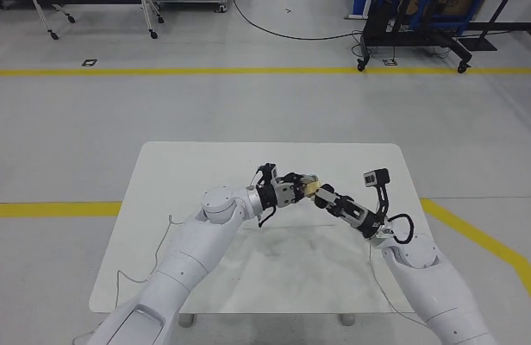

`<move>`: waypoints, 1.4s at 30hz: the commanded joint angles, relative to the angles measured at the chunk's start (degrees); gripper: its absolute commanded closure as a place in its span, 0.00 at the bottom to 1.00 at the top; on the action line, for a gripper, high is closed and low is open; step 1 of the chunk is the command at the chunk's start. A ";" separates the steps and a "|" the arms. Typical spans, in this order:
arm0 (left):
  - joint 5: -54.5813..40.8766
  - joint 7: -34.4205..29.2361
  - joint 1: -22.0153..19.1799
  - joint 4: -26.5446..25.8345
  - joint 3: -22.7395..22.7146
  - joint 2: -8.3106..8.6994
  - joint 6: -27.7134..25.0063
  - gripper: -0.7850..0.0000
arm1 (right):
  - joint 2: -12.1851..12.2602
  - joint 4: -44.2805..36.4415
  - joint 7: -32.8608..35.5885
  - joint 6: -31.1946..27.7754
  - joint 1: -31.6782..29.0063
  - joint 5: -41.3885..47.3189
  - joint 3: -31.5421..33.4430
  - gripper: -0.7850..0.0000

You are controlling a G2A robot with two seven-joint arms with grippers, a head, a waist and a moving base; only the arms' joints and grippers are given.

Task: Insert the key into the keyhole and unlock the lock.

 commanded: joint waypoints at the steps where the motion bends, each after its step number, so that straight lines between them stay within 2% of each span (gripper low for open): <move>1: 0.29 0.56 0.37 -0.56 -0.61 0.21 -0.50 1.00 | 0.00 -0.64 0.39 -0.68 -0.47 0.79 0.12 1.00; 3: 0.79 1.80 0.84 -1.31 -1.46 0.43 -1.84 1.00 | 0.08 -1.81 0.94 -1.78 -1.37 1.91 0.70 1.00; 4: 1.86 3.40 1.03 -1.70 -1.98 0.59 -3.28 1.00 | 0.14 -2.42 1.19 -2.40 -1.90 2.53 1.09 0.72; 5: 3.52 5.30 1.26 -2.21 -2.34 0.75 -4.97 1.00 | 0.20 -2.96 1.42 -2.97 -2.40 3.12 1.51 0.56; 6: 5.17 7.31 1.61 -2.78 -2.69 0.90 -6.76 1.00 | 0.26 -3.36 1.67 -3.37 -2.86 3.68 1.88 0.07; 7: 6.13 8.94 2.12 -3.39 -3.05 1.01 -8.27 1.00 | 0.30 -3.56 1.83 -3.49 -3.11 3.97 2.13 0.00; 12: 13.96 12.05 3.94 -6.74 -3.75 1.82 -13.95 1.00 | 0.30 -3.56 1.83 -3.49 -3.11 3.97 2.13 0.00; 19: 13.96 12.05 3.94 -6.74 -3.75 1.82 -13.95 1.00 | 0.30 -3.56 1.83 -3.49 -3.11 3.97 2.13 0.00; 22: 14.74 13.15 4.70 -7.31 -4.10 1.91 -16.10 1.00 | 0.23 -3.03 0.74 0.64 -3.06 4.72 1.82 0.00; 23: 16.61 13.62 4.81 -7.31 -4.10 2.00 -18.48 1.00 | 0.19 -3.07 0.80 1.53 -3.18 5.91 1.72 0.16; 24: 18.69 13.92 4.95 -7.23 -3.90 2.07 -21.31 1.00 | 0.18 -3.10 1.09 2.15 -3.32 7.08 1.78 0.51; 26: 18.93 13.60 5.61 -6.59 -3.58 1.94 -26.59 1.00 | 0.22 -2.88 1.38 3.32 -3.67 8.07 2.16 0.66; 27: 17.30 13.38 5.93 -5.89 -3.60 1.78 -28.15 1.00 | 0.24 -2.78 1.11 4.15 -3.86 8.16 2.33 0.69; 30: 19.28 11.57 5.17 -4.94 -2.98 1.74 -30.90 1.00 | 0.20 -3.04 0.78 6.69 -4.16 7.88 2.01 0.69; 35: 18.94 11.63 4.75 -4.44 -3.14 1.64 -30.72 1.00 | -0.08 -3.07 1.95 10.01 -3.36 8.59 0.37 0.76; 42: 18.85 10.87 4.92 -4.60 -2.99 1.58 -30.75 1.00 | -0.58 -2.18 3.35 13.34 -1.62 11.05 -1.51 0.74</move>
